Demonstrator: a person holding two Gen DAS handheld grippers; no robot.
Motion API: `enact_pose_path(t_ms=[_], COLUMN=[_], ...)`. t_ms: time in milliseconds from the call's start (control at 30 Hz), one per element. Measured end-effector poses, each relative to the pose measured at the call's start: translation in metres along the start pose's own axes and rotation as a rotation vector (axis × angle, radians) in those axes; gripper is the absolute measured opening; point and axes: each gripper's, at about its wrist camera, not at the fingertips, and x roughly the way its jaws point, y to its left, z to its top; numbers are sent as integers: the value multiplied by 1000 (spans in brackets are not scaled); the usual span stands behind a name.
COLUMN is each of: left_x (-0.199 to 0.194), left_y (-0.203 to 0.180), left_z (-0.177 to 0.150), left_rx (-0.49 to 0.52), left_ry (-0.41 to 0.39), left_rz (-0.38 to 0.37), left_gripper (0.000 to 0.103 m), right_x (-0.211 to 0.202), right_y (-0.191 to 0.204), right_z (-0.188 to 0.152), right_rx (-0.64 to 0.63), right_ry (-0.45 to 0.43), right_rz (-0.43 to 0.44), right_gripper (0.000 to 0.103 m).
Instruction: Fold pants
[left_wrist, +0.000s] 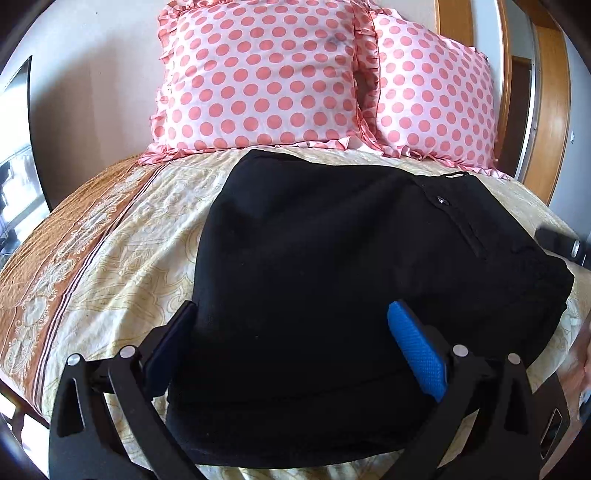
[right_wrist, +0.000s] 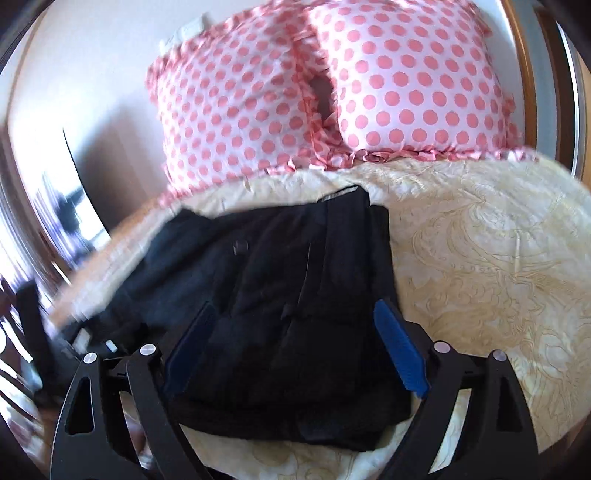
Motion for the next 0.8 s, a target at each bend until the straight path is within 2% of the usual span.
enact_pose_path(t_ms=[100,167,200,233,300,400,567,667,700,800], left_x=[-1,-1,-1,-1,-1,0,0,0,0,0], left_y=[-1,-1,0,0,2,5,4,3,3,3], left_z=[-2,-3,-4,-5,-6,-6,-7,-7,-8,-8], left_rx=[-3,-5,-6,-9,-14,-20,-19,-19,-19,-19], left_ry=[-16,-23,-26,-29,-30,-29,-34,-36,-37,-38], left_rz=[1,-2,-5,-11,-22,-39,-38,-38,-38,-38], left_gripper=[101,101,101,101,101,101,101,101,101,101], right_x=[8,20,28,39,52,65,74,75,75,75], right_y=[-37,-57,-67,-79,-88,-91,-87,-87,-88,-93], right_z=[26,36,40,43,44,46,48,48,48,48], right_rx=[166,256,304,373,437,435,407,396,396,432], right_ry=[55,98,122,158,202,248,276,286,286,281], right_rz=[86,124,157,204,232,194,189,189,176,171], right_gripper=[89,84,79,78,72,72,71,67,62,60])
